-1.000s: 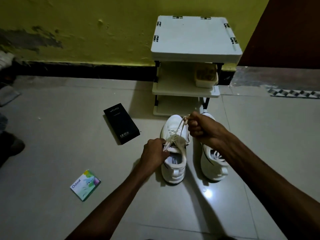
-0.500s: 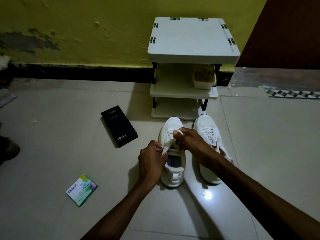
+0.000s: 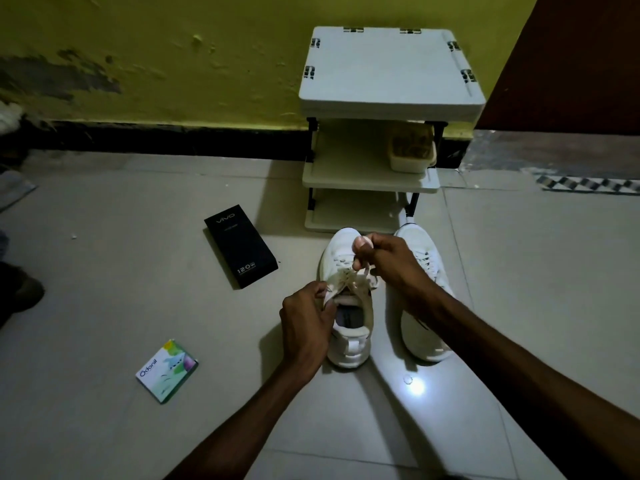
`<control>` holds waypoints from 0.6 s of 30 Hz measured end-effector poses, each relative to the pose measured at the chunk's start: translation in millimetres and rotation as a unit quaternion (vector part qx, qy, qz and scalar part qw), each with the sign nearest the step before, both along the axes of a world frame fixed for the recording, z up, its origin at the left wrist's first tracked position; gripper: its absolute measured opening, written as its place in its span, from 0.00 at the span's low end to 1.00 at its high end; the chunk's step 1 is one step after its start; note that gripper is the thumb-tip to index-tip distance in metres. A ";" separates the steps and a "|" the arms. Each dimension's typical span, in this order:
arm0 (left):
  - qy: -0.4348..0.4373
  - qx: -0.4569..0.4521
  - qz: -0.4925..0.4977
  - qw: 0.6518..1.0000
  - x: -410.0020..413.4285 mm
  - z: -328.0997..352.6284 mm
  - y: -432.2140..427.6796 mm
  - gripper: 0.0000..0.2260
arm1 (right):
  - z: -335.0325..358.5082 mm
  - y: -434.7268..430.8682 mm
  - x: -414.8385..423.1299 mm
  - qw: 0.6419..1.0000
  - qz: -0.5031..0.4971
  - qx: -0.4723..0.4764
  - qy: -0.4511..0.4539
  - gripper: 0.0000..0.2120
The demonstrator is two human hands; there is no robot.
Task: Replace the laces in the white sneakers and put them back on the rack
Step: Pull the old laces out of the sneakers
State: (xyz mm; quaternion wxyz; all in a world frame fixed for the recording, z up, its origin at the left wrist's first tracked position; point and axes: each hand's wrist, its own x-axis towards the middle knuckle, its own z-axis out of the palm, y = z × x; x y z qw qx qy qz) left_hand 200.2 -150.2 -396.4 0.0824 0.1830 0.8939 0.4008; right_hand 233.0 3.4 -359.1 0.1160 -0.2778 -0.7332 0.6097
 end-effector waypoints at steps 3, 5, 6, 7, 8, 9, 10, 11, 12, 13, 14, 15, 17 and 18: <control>-0.004 0.003 0.002 1.000 2.3 2.5 0.8 0.12 | 4.2 6.1 2.8 0.999 -0.027 0.011 -0.023 0.15; -0.007 0.012 0.003 1.000 3.2 3.1 1.3 0.13 | 1.1 6.8 5.8 0.997 -0.007 0.039 -0.071 0.15; -0.007 0.015 0.004 1.000 3.6 3.1 1.8 0.13 | -1.6 6.3 7.4 0.993 0.016 0.061 -0.103 0.15; -0.005 0.015 0.005 1.000 3.8 3.2 2.0 0.13 | -5.2 5.4 8.2 0.984 0.049 0.105 -0.138 0.15; -0.003 0.016 0.004 1.000 3.5 3.1 2.4 0.13 | -9.8 5.3 8.3 0.967 0.087 0.166 -0.175 0.15; 0.001 0.016 0.003 1.000 3.3 2.3 2.3 0.13 | -14.1 3.7 8.5 0.944 0.120 0.229 -0.206 0.16; 0.006 0.015 0.002 1.000 3.0 1.0 2.0 0.14 | -17.0 0.6 8.7 0.921 0.144 0.285 -0.223 0.14; 0.010 0.015 0.001 1.000 2.6 -0.5 1.4 0.14 | -17.6 -3.4 9.5 0.906 0.158 0.323 -0.225 0.09; 0.012 0.015 0.001 1.000 2.0 -2.3 1.1 0.14 | -15.9 -7.1 10.3 0.898 0.165 0.347 -0.213 0.06; 0.013 0.013 0.002 1.000 1.7 -4.2 0.4 0.14 | -14.2 -11.4 11.5 0.893 0.165 0.367 -0.200 0.06; 0.015 0.011 0.002 1.000 1.0 -5.4 -0.2 0.14 | -13.0 -15.4 13.1 0.884 0.166 0.392 -0.193 0.09; 0.016 0.011 0.001 1.000 0.2 -6.8 -0.9 0.13 | -11.9 -18.6 14.6 0.868 0.173 0.424 -0.191 0.11; 0.012 0.014 -0.002 1.000 -1.1 -7.4 -1.8 0.13 | -12.7 -23.1 16.0 0.830 0.197 0.485 -0.193 0.12; 0.009 0.017 -0.003 1.000 -1.3 -6.9 -1.9 0.13 | -13.7 -24.4 16.4 0.818 0.208 0.502 -0.188 0.12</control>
